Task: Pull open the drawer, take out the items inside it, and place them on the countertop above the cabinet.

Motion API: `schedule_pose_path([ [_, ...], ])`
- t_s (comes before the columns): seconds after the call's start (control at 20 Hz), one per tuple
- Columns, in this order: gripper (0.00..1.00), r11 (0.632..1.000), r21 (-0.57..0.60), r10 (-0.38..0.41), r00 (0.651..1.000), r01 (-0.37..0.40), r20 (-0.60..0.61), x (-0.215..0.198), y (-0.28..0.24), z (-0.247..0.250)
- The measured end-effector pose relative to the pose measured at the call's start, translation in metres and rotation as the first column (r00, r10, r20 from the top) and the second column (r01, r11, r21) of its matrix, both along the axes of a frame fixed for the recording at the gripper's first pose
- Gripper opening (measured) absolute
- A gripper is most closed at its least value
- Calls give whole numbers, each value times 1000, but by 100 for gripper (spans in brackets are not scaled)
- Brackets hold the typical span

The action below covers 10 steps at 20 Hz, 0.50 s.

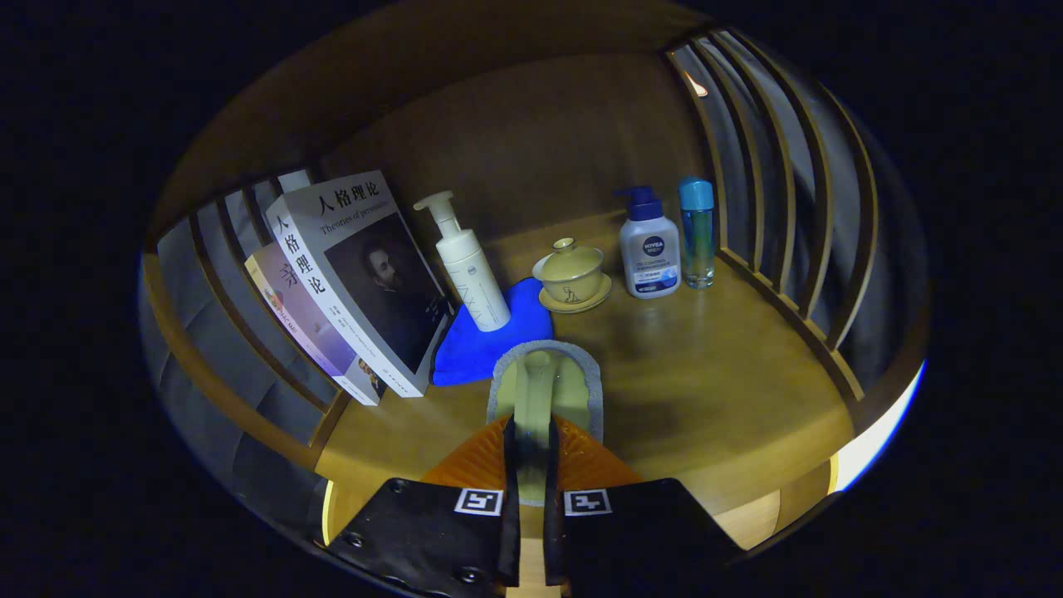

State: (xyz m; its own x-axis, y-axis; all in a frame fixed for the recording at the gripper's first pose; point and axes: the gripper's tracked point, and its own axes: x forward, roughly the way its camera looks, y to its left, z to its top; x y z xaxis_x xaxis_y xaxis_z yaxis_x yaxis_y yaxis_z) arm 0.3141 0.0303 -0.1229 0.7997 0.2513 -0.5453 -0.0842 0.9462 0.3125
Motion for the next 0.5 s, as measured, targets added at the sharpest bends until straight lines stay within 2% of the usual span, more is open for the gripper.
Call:
schedule_pose_path([
  [0.35,17,999,32,-6,1000,6,-19,22,7,-6],
  [0.4,22,999,36,-3,1000,4,-26,23,7,-10],
  [0.5,22,999,31,11,999,-10,-38,22,10,-14],
])
